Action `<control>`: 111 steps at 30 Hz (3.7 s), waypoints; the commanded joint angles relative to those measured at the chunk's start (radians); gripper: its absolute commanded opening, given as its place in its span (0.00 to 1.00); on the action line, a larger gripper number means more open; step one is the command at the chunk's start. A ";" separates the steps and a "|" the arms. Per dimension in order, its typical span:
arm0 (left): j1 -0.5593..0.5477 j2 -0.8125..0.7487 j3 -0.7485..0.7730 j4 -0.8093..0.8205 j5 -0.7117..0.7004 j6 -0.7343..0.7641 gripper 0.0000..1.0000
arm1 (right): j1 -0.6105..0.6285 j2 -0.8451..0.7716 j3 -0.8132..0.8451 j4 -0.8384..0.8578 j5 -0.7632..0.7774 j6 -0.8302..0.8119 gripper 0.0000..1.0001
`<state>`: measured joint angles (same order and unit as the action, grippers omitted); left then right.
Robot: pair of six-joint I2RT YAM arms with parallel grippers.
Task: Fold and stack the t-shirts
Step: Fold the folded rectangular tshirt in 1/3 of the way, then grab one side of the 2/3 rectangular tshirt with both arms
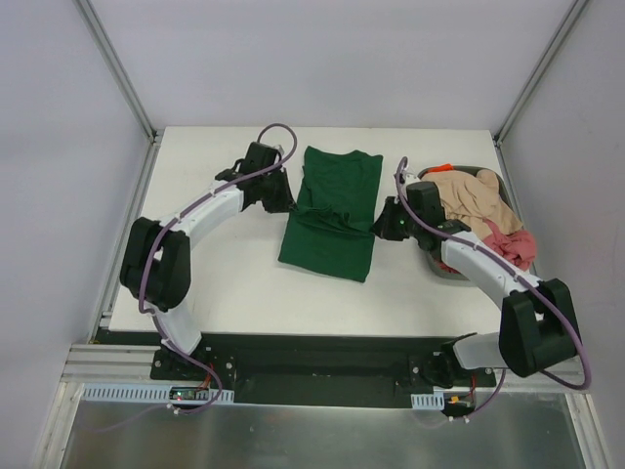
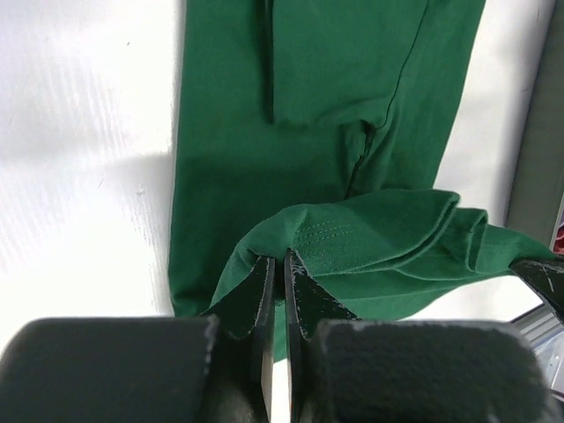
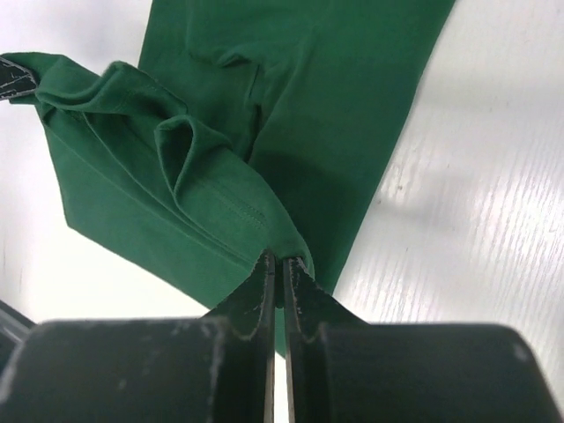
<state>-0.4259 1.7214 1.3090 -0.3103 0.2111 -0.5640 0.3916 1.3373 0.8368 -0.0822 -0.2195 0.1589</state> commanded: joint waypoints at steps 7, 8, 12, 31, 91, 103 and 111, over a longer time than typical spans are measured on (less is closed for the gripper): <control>0.064 0.173 0.150 0.011 0.128 0.047 0.00 | -0.051 0.181 0.133 0.059 -0.040 -0.059 0.00; 0.067 0.187 0.154 0.010 0.132 0.047 0.00 | -0.053 0.200 0.140 0.059 -0.049 -0.059 0.00; 0.070 0.233 0.180 0.002 0.149 0.055 0.00 | -0.060 0.263 0.165 0.059 -0.051 -0.048 0.01; 0.046 0.097 0.099 -0.058 0.079 0.047 0.99 | -0.013 0.175 0.170 -0.085 0.016 -0.047 0.96; -0.111 -0.273 -0.758 0.172 0.100 -0.140 0.99 | 0.486 0.016 -0.323 0.139 -0.044 0.185 0.96; -0.111 -0.689 -0.792 -0.001 0.069 -0.191 0.99 | 0.622 -0.351 -0.298 -0.056 0.098 0.117 0.96; -0.111 -0.728 -0.809 -0.135 -0.038 -0.215 0.96 | 0.622 -0.460 -0.346 -0.139 0.198 0.108 0.96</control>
<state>-0.5304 0.9730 0.5148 -0.3496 0.2390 -0.7540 1.0107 0.8616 0.5095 -0.1493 -0.0795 0.2741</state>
